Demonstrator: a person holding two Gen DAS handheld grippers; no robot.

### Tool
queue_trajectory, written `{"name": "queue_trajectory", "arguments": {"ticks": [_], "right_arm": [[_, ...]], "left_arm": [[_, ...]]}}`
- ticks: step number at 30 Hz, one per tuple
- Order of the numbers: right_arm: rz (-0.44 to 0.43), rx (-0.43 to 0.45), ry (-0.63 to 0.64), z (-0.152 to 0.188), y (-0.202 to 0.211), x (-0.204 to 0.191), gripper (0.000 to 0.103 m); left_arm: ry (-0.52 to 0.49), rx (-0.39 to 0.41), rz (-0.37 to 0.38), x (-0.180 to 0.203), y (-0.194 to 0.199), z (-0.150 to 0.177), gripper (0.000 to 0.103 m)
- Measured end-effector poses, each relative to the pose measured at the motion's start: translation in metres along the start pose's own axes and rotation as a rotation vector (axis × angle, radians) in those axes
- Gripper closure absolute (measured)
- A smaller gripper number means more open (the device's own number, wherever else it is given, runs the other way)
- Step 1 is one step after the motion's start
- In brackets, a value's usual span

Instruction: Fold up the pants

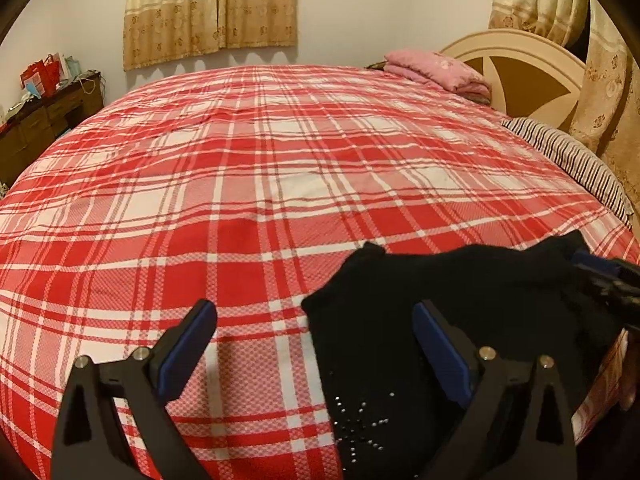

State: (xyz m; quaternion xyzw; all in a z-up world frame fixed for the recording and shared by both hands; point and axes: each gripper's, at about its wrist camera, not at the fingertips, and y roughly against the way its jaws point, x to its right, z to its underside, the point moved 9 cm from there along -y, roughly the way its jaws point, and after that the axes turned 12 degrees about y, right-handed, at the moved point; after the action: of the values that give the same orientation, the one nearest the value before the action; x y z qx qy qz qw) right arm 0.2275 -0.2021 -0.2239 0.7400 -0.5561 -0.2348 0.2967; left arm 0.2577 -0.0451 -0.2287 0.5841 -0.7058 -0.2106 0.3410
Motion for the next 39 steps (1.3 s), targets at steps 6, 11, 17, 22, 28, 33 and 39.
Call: {"name": "queue_trajectory", "arguments": {"ticks": [6,11,17,22,28,33,39], "right_arm": [[-0.028,-0.015,-0.046,0.015,-0.005,0.015,0.049],[-0.013,-0.002,-0.032,0.015,-0.001,0.014,0.049],[0.056,0.031,0.028,0.017,0.027,0.006,0.049],[0.057,0.046,0.081,0.028,0.048,-0.011,0.049],[0.073,-0.006,0.133,0.058,0.045,-0.021,0.049],[0.083,-0.034,0.143,0.066,0.038,-0.017,0.049],[0.003,-0.019,0.119,0.04,0.047,-0.032,0.049]], "left_arm": [[0.003,-0.019,0.011,-0.002,-0.006,0.003,0.0],[0.011,-0.022,0.013,-0.001,0.0,0.004,0.0],[0.001,-0.015,0.038,0.003,0.018,0.01,0.0],[-0.006,-0.02,0.061,0.009,0.029,0.019,0.0],[-0.044,-0.05,0.063,0.018,0.03,0.041,0.0],[-0.001,-0.074,0.074,0.014,0.021,0.059,0.0],[0.026,-0.015,0.049,0.004,0.041,0.054,0.0]]}}
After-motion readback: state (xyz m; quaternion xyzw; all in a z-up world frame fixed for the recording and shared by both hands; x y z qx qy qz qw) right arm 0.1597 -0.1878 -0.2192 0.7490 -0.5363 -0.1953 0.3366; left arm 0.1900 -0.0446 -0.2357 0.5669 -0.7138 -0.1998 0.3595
